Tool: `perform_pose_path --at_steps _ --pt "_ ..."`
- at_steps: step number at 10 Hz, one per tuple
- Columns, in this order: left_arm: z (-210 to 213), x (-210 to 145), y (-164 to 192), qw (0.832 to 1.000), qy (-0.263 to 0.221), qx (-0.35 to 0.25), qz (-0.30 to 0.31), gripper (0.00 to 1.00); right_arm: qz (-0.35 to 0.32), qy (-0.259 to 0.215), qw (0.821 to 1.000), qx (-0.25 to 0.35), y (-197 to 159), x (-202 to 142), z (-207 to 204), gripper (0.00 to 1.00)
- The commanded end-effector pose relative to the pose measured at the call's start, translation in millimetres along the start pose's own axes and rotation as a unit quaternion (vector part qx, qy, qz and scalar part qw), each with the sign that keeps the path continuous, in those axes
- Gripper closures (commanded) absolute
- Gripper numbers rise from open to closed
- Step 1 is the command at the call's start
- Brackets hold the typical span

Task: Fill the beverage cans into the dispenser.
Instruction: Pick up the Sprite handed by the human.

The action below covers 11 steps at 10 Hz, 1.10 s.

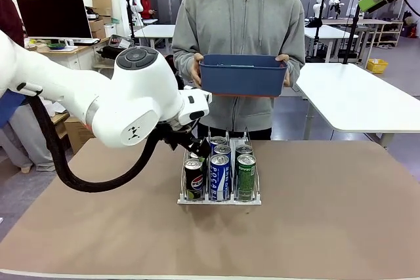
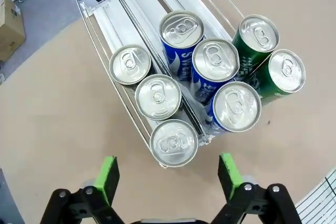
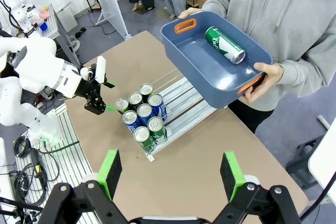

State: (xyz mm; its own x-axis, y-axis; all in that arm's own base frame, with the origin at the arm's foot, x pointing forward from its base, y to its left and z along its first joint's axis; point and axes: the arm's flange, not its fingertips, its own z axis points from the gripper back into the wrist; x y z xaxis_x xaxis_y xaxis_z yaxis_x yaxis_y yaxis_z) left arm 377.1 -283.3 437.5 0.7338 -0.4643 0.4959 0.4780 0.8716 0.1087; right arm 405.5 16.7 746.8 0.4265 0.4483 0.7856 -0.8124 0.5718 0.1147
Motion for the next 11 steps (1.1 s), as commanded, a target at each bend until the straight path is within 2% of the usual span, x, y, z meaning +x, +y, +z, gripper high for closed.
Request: perform_pose_path --at_steps 1,5,7,8,11 --pt "-11 5 6 1.000 0.007 0.002 0.008 0.00 -0.001 0.000 1.000 0.000 0 -1 -1 0.00" --pt "-9 0 6 1.000 0.008 0.000 0.006 0.00 -0.001 0.000 1.000 0.000 0 -1 -1 0.00" --pt "26 1 29 0.999 0.022 -0.036 -0.016 0.00 -0.001 0.000 1.000 0.000 0 -1 -1 0.00" --pt "42 2 32 0.999 0.014 -0.046 -0.013 0.00 -0.001 0.000 1.000 0.000 0 -1 -1 0.00" --pt "100 18 71 0.997 -0.006 -0.074 -0.025 0.00 -0.001 0.000 1.000 0.000 0 -1 -1 0.00"
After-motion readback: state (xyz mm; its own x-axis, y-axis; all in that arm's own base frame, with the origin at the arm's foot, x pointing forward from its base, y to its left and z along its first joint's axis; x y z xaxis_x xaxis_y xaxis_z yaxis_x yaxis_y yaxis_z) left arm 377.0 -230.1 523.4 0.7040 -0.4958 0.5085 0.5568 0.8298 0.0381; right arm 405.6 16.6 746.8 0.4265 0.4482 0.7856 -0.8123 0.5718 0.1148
